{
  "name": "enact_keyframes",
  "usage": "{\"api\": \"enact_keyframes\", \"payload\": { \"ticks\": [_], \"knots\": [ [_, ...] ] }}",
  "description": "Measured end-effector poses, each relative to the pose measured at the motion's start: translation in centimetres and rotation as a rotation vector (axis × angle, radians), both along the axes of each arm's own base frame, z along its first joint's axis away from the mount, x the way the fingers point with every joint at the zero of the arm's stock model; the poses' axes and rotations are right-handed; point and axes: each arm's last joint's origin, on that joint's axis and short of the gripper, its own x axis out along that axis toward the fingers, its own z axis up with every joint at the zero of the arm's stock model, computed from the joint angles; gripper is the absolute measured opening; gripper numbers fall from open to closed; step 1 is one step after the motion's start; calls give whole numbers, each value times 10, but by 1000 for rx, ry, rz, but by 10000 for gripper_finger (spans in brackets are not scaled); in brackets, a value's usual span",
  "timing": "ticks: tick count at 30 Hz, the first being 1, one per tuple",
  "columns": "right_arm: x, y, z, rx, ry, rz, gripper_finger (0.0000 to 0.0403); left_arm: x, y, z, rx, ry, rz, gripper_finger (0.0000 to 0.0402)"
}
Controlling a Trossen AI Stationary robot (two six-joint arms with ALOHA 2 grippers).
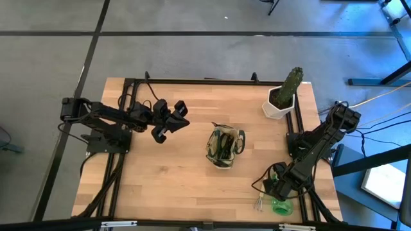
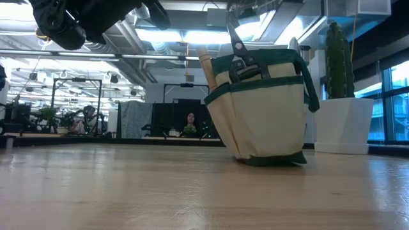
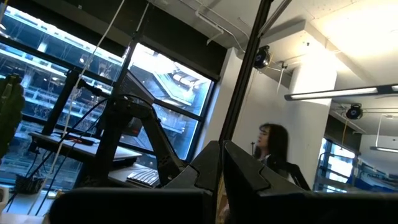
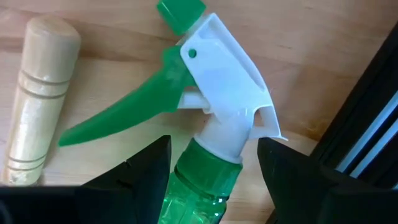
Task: Pick & Place Garden tools in Gardening bag
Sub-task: Put the green spray bottle into the green gardening bag
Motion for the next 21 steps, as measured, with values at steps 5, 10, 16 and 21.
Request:
{"api": "enact_keyframes", "payload": {
  "ticks": [5, 10, 16, 21],
  "knots": [
    [0, 0, 0, 11, 11, 4, 234, 0, 0, 1, 1, -7, 0, 15],
    [0, 1, 0, 15, 11, 8, 188, 0, 0, 1, 1, -8, 0, 15],
    [1, 1, 1, 18, 2, 23, 124, 0, 0, 1, 1, -8, 0, 15],
    [5, 2, 8, -7, -11, 29, 124, 0, 0, 1, 1, -8, 0, 15]
  ]
}}
